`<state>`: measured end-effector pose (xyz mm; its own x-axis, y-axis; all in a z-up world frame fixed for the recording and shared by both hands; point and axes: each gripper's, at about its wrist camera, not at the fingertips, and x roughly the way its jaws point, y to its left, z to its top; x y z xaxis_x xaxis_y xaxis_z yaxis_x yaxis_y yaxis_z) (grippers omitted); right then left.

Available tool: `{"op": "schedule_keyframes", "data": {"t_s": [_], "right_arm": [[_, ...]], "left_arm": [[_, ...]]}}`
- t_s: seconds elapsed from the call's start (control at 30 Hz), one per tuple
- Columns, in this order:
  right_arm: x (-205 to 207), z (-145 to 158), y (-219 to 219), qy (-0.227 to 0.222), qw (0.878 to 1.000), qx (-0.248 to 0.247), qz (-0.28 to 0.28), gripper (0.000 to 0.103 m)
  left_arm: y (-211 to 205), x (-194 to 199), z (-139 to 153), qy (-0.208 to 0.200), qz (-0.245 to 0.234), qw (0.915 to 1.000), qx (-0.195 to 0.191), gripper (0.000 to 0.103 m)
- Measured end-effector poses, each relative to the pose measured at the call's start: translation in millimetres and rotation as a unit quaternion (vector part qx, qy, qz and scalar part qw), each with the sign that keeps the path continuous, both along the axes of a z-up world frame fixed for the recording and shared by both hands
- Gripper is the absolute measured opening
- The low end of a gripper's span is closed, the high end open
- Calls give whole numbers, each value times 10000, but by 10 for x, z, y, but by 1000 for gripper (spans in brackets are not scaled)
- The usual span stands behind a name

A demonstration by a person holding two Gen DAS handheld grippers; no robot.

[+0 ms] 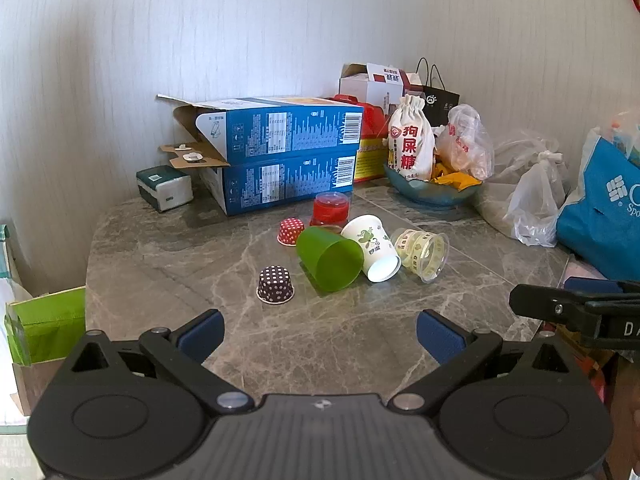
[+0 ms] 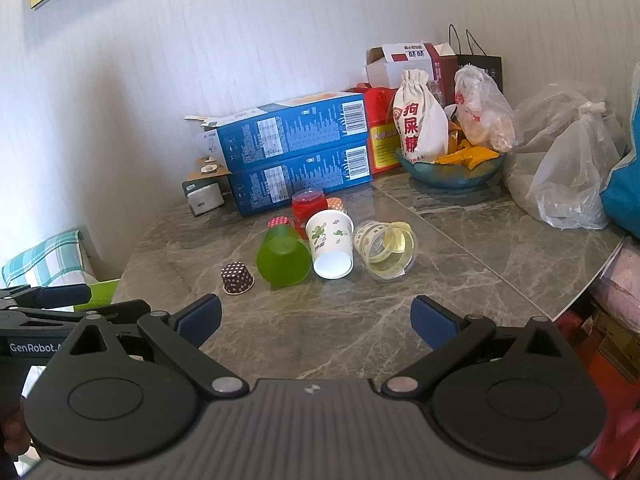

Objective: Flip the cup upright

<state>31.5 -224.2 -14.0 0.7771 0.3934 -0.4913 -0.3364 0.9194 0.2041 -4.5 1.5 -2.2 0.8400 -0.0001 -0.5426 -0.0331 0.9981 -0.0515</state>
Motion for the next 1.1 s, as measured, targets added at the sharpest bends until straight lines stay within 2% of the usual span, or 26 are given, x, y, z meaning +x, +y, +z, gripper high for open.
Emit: {"op": "schedule_keyframes", "data": {"t_s": [1.1], "right_arm": [[32, -34, 28, 90, 10000, 41, -6, 102]], "left_arm": [[-21, 4, -29, 13, 97, 10000, -18, 103]]}}
